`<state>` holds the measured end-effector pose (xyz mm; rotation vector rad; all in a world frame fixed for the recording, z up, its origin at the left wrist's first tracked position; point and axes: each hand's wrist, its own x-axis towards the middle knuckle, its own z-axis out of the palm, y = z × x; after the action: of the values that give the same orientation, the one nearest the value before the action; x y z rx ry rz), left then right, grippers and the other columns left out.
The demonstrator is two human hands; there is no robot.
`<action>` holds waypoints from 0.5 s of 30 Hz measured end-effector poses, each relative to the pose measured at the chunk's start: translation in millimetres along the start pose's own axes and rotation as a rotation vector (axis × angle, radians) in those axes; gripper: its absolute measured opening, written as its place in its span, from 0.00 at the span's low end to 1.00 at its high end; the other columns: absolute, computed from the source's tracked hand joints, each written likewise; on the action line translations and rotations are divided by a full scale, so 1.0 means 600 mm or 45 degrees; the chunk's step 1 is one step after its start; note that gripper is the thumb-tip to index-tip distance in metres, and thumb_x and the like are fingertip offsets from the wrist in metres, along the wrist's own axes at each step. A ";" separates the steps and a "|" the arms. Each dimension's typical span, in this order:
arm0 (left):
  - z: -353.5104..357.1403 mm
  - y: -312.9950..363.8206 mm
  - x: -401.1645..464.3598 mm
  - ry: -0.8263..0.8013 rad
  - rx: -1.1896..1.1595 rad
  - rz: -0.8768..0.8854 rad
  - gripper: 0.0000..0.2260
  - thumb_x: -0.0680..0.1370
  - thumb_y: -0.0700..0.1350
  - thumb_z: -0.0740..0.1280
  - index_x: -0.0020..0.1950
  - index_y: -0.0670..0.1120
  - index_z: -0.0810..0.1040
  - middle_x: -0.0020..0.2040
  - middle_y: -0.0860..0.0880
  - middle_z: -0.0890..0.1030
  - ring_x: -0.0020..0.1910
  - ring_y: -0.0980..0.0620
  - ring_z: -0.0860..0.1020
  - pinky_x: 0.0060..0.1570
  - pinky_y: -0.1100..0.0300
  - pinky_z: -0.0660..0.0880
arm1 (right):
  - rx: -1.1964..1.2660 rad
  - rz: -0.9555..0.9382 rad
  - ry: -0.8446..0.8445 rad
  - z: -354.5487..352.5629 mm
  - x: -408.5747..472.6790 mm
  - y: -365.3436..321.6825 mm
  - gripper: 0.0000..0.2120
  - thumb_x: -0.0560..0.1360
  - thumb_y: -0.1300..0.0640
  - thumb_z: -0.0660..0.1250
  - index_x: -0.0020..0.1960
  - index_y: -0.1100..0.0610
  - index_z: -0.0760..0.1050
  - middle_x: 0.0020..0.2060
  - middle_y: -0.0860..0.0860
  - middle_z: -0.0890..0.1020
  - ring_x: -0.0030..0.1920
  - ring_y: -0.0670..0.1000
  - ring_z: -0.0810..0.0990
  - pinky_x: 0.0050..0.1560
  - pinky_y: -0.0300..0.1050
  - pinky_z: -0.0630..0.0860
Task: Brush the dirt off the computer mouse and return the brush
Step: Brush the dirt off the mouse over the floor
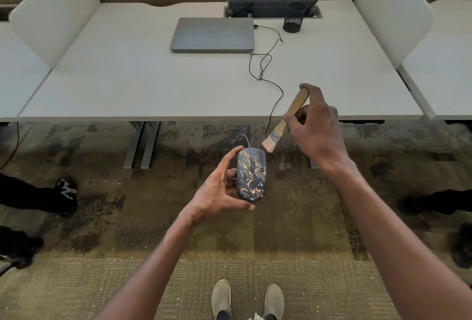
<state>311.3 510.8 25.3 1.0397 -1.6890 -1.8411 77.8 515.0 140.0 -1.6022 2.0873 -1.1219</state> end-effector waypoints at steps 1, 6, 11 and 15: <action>0.000 0.001 0.000 0.001 0.002 0.001 0.58 0.60 0.35 0.85 0.79 0.67 0.57 0.63 0.44 0.84 0.63 0.46 0.83 0.63 0.42 0.80 | 0.026 -0.002 -0.005 -0.001 -0.002 -0.004 0.29 0.77 0.61 0.71 0.75 0.58 0.65 0.35 0.46 0.82 0.36 0.39 0.80 0.35 0.18 0.66; 0.000 0.008 0.003 0.015 0.018 0.023 0.57 0.63 0.30 0.83 0.78 0.67 0.58 0.62 0.47 0.85 0.63 0.47 0.83 0.62 0.46 0.81 | 0.081 -0.049 -0.081 -0.003 -0.020 -0.023 0.29 0.77 0.59 0.72 0.75 0.56 0.65 0.37 0.49 0.84 0.37 0.41 0.82 0.36 0.19 0.69; -0.001 0.012 0.001 0.039 0.008 0.019 0.56 0.64 0.28 0.82 0.77 0.67 0.58 0.60 0.47 0.85 0.62 0.47 0.84 0.61 0.49 0.81 | 0.086 -0.099 -0.187 -0.013 -0.035 -0.019 0.30 0.77 0.59 0.72 0.75 0.53 0.65 0.38 0.50 0.85 0.37 0.44 0.83 0.38 0.28 0.76; 0.001 0.013 -0.001 0.036 0.001 0.016 0.56 0.64 0.29 0.82 0.77 0.66 0.57 0.62 0.47 0.84 0.62 0.48 0.84 0.61 0.49 0.81 | 0.085 -0.151 -0.307 -0.012 -0.043 -0.016 0.29 0.77 0.59 0.73 0.73 0.52 0.65 0.40 0.51 0.85 0.41 0.47 0.84 0.43 0.38 0.79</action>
<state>309.8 510.0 33.2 1.0482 -1.6758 -1.8096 89.0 540.5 145.7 -1.7525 1.8053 -0.9676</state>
